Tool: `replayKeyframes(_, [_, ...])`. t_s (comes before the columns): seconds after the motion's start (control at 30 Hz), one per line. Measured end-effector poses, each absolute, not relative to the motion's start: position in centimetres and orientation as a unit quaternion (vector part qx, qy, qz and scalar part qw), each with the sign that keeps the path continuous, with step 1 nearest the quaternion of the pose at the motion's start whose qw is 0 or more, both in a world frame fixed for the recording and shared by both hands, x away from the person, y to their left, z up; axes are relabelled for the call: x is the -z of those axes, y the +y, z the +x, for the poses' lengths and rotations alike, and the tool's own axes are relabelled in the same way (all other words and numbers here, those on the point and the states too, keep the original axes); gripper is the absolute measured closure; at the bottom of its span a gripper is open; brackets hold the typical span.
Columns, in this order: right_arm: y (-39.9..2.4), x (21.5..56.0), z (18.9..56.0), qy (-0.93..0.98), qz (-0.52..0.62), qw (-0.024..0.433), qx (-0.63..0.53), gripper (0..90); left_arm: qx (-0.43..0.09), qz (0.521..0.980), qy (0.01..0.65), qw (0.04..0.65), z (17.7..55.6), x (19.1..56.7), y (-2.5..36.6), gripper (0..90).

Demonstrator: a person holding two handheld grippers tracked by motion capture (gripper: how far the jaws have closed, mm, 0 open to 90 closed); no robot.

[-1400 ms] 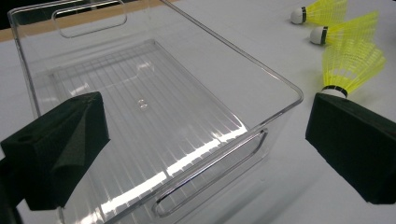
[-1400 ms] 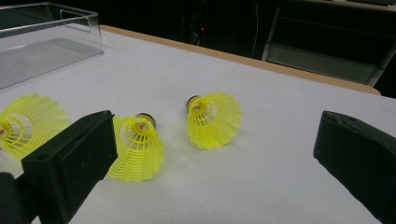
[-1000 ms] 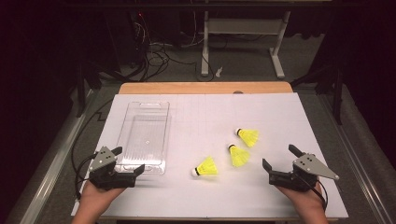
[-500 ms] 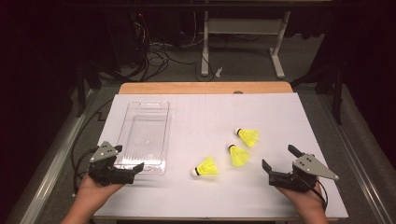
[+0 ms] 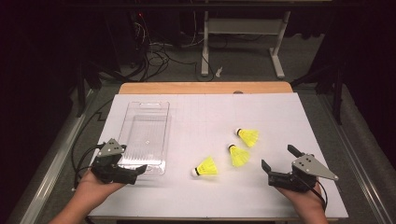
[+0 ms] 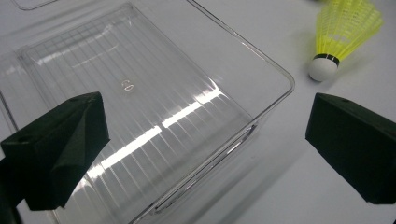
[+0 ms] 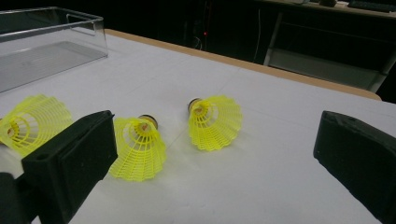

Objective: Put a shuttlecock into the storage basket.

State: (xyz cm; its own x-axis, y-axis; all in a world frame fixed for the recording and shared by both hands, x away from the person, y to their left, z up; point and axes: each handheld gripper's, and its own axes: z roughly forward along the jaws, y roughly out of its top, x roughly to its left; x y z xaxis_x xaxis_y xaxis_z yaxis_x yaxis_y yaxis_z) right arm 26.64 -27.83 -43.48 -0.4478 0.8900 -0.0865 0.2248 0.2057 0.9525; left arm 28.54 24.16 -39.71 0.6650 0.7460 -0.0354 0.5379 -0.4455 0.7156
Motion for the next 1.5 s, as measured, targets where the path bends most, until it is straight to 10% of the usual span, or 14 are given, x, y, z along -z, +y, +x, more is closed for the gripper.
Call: replayKeyframes(1.5, [-27.8, 43.6, 26.8, 0.702, 0.400, 0.337, -0.483, 0.0, -0.079, 0.882, 0.323, 0.333, 30.0, 38.7, 18.5, 0.7])
